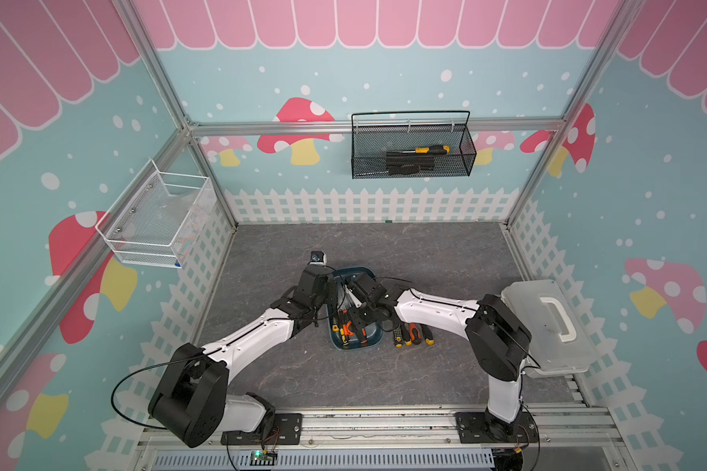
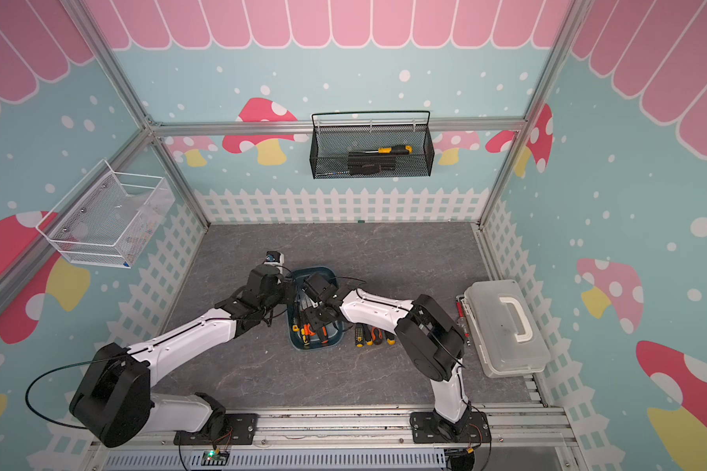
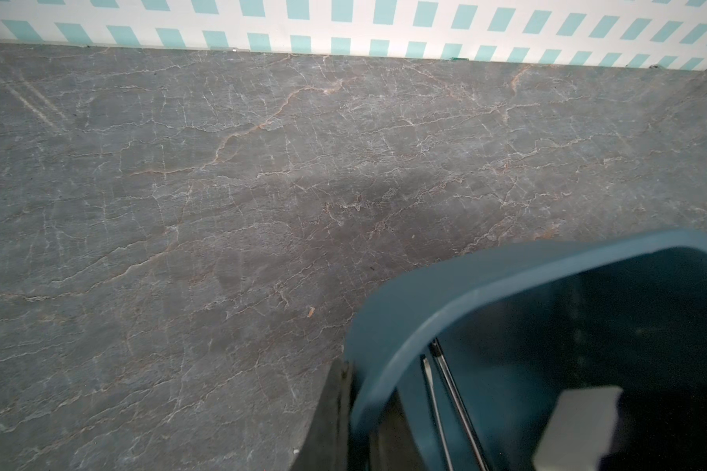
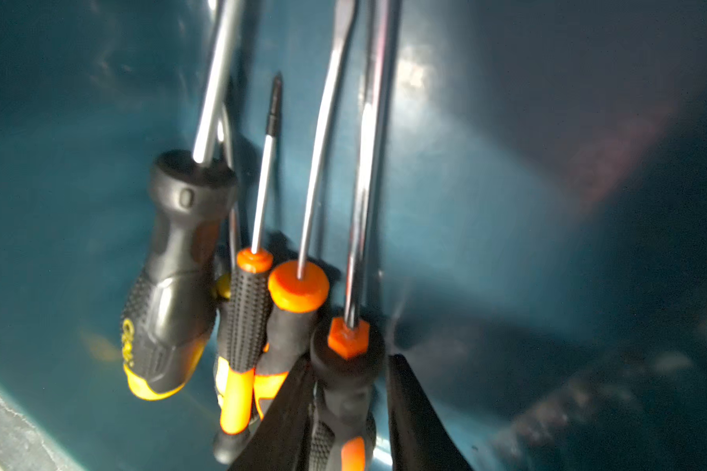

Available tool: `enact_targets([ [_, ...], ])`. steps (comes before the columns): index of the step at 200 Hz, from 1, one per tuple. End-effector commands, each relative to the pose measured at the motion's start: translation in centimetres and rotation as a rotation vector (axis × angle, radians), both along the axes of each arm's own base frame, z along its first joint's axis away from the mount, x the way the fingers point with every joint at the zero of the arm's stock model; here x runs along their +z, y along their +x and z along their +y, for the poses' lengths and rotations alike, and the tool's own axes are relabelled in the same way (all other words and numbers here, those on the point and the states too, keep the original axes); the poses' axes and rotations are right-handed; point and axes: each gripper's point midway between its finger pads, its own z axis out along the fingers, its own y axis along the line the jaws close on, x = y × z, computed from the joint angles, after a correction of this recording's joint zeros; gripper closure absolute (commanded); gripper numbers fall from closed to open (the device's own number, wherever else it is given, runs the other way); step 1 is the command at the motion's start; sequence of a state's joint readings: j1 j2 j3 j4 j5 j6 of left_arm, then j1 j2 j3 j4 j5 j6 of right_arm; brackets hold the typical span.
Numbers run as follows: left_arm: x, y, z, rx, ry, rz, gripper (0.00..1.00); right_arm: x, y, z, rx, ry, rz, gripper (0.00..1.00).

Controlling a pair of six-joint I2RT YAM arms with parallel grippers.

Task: Take out the screwdriver from the storage box
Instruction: Pick up the screwdriver from the storage box.

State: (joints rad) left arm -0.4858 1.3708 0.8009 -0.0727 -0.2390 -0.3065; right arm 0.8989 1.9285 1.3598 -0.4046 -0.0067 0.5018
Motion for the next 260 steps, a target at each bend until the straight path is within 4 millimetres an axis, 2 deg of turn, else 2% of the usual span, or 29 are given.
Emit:
enact_targets([
  [1,2.2,0.5,-0.8,-0.012,-0.046,-0.06,1.0,-1.1,0.4,0.2,-0.004,-0.03,0.0,0.68],
  [45,2.2,0.4,-0.8,-0.012,-0.046,-0.061,1.0,-2.1,0.6,-0.3,-0.017,-0.06,0.003,0.69],
  [102,2.4,0.4,-0.8,-0.014,-0.051,-0.066,1.0,-4.1,1.5,-2.1,-0.086,-0.108,0.044,0.69],
  [139,2.4,0.3,-0.8,-0.014,-0.049,-0.066,1.0,-4.8,1.9,-2.4,-0.1,-0.121,0.056,0.69],
  [206,2.4,0.2,-0.6,-0.01,-0.04,-0.07,1.0,-4.3,2.7,-3.8,-0.142,-0.169,0.018,0.69],
  [260,2.3,0.3,-0.7,-0.013,-0.041,-0.068,1.0,-4.1,3.0,-4.2,-0.158,-0.186,-0.002,0.65],
])
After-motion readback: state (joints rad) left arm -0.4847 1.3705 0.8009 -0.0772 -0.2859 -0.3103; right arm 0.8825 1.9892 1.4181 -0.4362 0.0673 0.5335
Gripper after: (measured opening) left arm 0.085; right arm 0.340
